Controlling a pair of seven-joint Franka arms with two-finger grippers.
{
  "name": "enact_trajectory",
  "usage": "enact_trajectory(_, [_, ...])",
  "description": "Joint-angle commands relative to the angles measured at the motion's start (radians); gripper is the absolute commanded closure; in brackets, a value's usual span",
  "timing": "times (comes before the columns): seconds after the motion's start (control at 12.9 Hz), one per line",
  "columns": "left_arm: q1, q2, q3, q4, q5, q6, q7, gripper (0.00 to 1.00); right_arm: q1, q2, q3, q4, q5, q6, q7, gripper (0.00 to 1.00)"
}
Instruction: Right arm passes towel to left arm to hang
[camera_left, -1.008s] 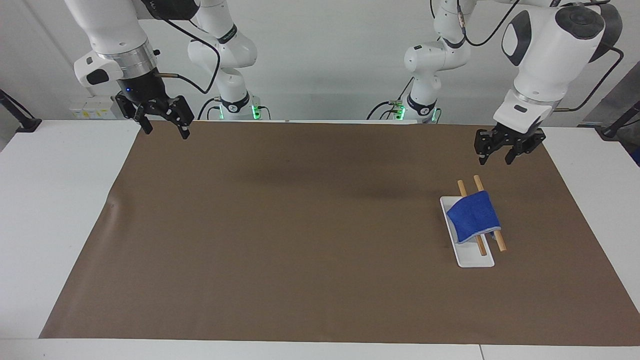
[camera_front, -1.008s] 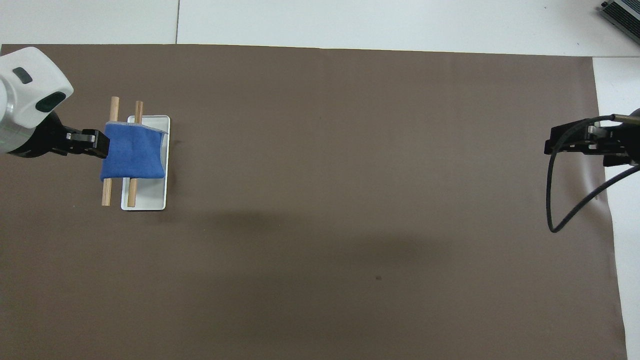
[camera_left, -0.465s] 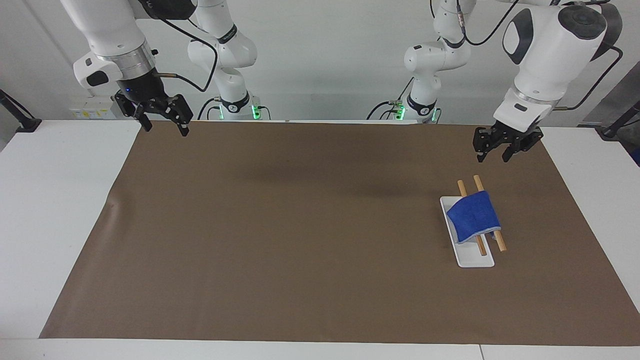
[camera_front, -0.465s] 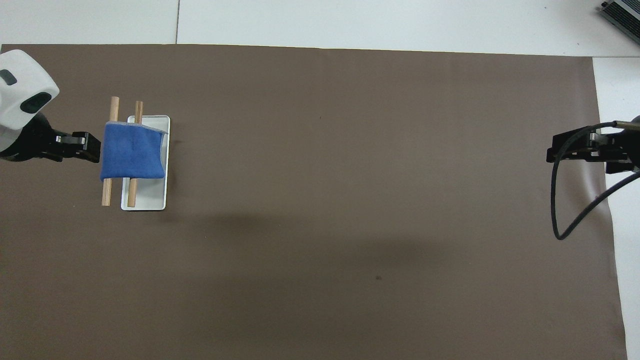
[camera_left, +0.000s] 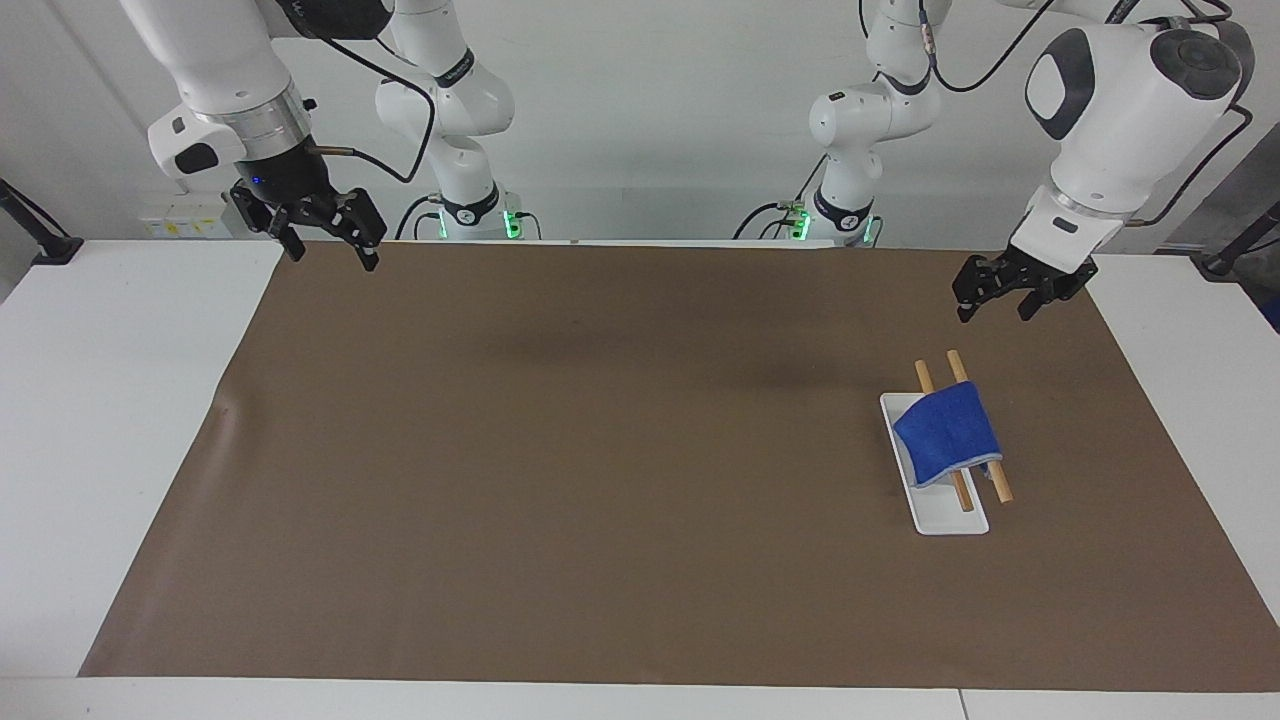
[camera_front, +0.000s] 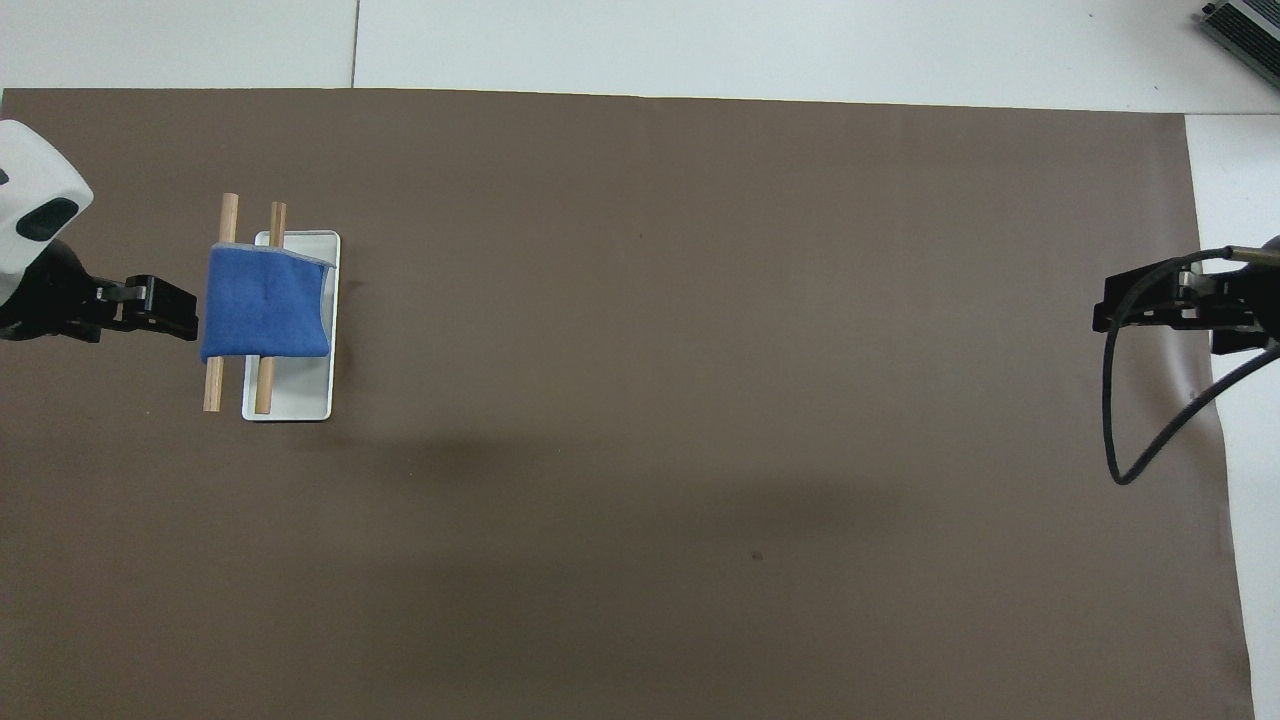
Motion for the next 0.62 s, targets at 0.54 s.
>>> enact_trajectory(0.54, [-0.003, -0.047, 0.003, -0.017, -0.013, 0.011, 0.001, 0.0, 0.012, -0.023, -0.001, -0.02, -0.038, -0.011, -0.061, 0.0])
